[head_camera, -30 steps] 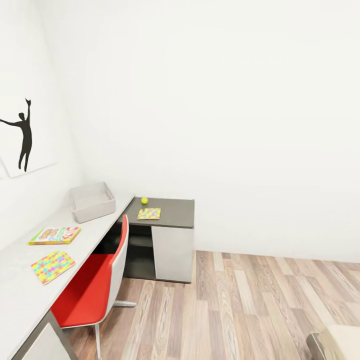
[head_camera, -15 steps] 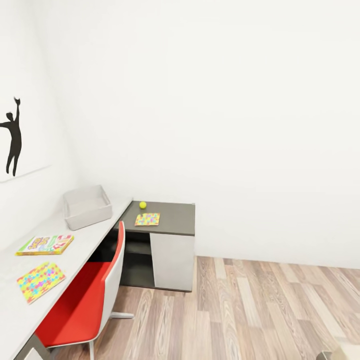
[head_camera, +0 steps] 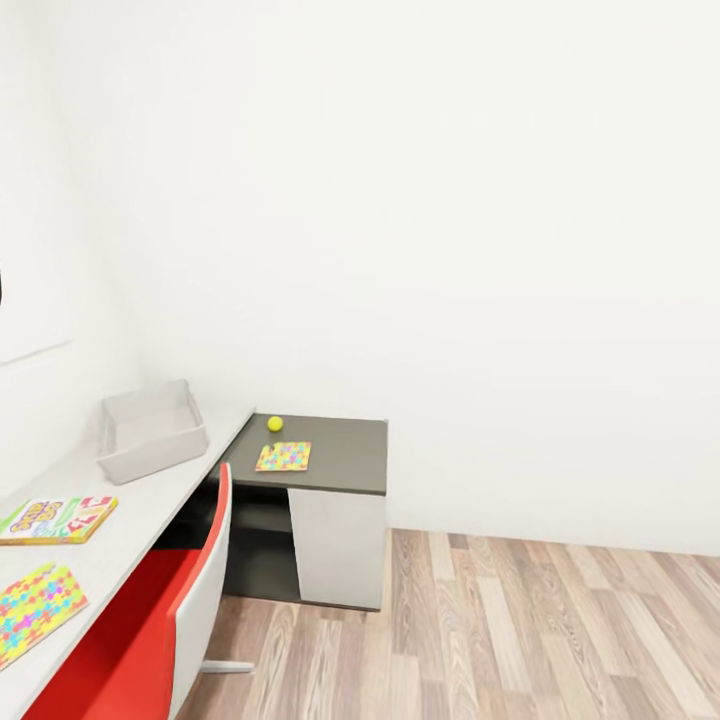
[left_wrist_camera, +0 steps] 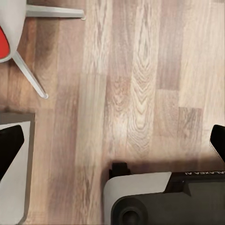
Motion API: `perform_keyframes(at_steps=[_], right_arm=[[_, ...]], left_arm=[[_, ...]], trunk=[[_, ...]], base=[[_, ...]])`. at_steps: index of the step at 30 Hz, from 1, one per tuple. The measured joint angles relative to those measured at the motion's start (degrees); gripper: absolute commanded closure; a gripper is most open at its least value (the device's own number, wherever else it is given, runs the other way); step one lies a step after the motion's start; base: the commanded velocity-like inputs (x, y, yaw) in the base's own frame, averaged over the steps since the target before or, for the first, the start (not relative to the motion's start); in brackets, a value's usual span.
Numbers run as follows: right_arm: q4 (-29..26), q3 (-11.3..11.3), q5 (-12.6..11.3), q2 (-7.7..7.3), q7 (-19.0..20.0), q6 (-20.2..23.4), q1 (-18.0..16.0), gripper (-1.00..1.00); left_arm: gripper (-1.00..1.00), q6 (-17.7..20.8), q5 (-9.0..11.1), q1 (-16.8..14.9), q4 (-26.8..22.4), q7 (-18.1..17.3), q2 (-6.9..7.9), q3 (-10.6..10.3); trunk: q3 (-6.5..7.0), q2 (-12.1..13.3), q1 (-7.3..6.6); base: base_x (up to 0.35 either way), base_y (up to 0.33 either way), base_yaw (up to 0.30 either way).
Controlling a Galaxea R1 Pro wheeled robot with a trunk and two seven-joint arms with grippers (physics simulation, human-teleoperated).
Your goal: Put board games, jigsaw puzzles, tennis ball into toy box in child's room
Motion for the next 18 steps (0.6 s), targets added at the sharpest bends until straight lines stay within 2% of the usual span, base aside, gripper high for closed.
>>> perform_keyframes(at_steps=[18], right_arm=[[0.00,-0.02,0.00,0.00,0.00,0.00,0.01,-1.00]], left_arm=[[-1.00,-0.01,0.00,0.00,0.00,0.00,-0.03,0.00]], trunk=[[0.00,0.00,0.00]], base=[[0.317,-0.122,0.000]])
